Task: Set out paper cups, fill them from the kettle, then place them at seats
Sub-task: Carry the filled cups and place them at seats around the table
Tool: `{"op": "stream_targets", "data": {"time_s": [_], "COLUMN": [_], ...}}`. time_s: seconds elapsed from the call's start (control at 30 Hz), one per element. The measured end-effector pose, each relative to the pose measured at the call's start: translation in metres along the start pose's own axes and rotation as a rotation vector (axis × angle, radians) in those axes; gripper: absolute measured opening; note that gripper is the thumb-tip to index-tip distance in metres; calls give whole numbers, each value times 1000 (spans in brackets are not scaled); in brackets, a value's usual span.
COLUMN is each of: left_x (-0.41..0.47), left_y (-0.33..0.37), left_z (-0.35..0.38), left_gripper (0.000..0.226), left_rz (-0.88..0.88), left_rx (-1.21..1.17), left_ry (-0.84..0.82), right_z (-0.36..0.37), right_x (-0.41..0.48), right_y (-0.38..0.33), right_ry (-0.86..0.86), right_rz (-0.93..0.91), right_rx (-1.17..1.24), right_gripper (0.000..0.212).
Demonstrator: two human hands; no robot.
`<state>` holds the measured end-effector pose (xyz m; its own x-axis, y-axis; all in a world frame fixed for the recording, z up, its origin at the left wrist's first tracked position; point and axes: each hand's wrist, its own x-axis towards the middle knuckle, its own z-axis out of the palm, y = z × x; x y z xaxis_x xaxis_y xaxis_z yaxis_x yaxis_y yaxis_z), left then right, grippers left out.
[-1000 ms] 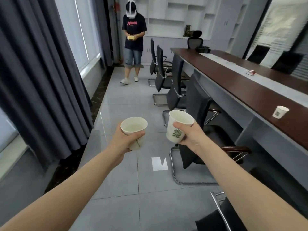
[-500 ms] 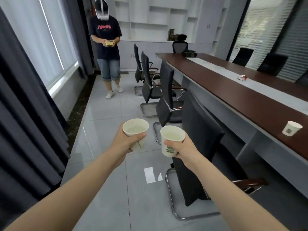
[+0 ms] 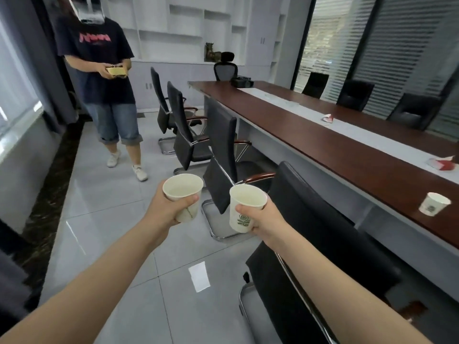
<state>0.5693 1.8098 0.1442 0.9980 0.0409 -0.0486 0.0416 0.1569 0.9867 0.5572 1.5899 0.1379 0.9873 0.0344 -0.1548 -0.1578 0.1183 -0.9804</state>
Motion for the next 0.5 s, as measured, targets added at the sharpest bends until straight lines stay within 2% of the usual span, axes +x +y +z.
{"op": "stream_targets", "data": {"time_s": [0.1,0.2,0.23,0.33,0.37,0.43,0.5], "left_x": [59,127,149,204,219,255,296], "left_y": [12,23,26,30,28,28,24], "left_z": [-6,-8,-7,4,9,26,45], "left_gripper": [77,79,80,78,74,63,56], "left_rz": [-7,-3,7,0,0,-9,-16], "left_rx": [27,61,68,60,44,31,30], "left_ry": [-85,-148,-167,-211,-225,-262,-306], "right_z": [8,14,16,15,15,12,7], "right_x": [47,96,111,154,166,201,236], "right_y": [-11,-22,-26,-36,-40,-48,-61], "right_ry": [54,113,128,191,197,260,317], "right_rz": [-1,-37,-57,-79,-75,-78,-92], "right_rx": [11,14,26,112,123,110,86], "right_gripper": [60,74,70,39,37,43,63]}}
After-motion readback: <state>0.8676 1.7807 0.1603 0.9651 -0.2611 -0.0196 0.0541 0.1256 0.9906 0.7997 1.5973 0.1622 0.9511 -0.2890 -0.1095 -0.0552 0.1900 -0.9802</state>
